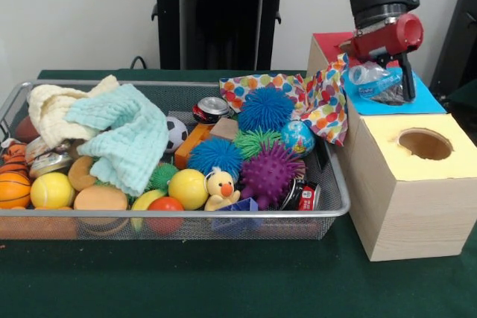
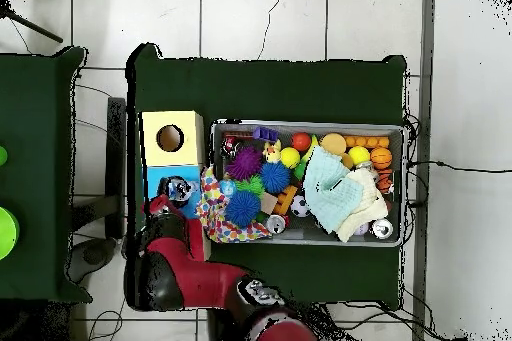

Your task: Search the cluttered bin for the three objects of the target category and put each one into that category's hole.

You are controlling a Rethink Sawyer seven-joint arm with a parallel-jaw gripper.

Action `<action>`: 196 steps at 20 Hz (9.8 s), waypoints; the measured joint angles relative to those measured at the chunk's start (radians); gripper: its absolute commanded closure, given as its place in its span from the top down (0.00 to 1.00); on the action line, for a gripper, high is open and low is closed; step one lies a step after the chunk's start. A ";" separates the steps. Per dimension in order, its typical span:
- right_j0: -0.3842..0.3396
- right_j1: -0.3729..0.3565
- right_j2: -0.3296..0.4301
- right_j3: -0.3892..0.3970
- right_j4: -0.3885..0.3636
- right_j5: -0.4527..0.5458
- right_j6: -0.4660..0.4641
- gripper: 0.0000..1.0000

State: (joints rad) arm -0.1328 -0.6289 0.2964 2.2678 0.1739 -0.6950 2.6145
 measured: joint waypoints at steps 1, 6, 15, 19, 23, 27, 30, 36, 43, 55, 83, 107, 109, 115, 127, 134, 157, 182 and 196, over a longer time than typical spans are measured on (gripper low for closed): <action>0.028 -0.017 -0.025 -0.012 0.017 0.042 0.000 0.00; 0.327 -0.106 -0.338 -0.208 0.102 0.620 0.000 0.00; 0.500 -0.167 -0.599 -0.517 0.043 1.650 0.000 0.00; 0.484 -0.181 -0.636 -0.572 0.032 1.812 0.000 0.00; 0.462 -0.177 -0.647 -0.577 0.031 1.759 0.000 0.00; 0.437 -0.158 -0.659 -0.577 0.029 1.648 0.000 0.00; 0.424 -0.135 -0.663 -0.582 0.028 1.590 0.000 0.00; 0.418 -0.090 -0.663 -0.617 0.028 1.583 0.000 0.00; 0.409 -0.034 -0.663 -0.681 0.042 1.583 0.000 0.00; 0.403 0.098 -0.663 -0.825 0.116 1.575 0.000 0.00; 0.492 0.131 -0.662 -0.713 0.352 1.324 0.000 0.00; 0.428 0.038 -0.569 -0.520 0.424 1.131 0.000 0.00; 0.427 0.033 -0.564 -0.508 0.430 1.114 0.000 0.00; 0.406 0.013 -0.531 -0.470 0.438 1.065 0.000 0.00; 0.321 -0.034 -0.429 -0.392 0.439 0.986 0.000 0.00; 0.425 -0.009 -0.517 -0.406 0.447 0.967 0.000 0.00; 0.564 0.090 -0.622 -0.402 0.541 0.929 0.000 0.00; 0.368 0.049 -0.351 -0.280 0.439 0.596 0.010 0.00; 0.346 0.044 -0.337 -0.280 0.386 0.592 0.053 1.00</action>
State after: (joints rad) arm 0.2129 -0.5850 -0.0404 1.9882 0.5594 -0.1031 2.6677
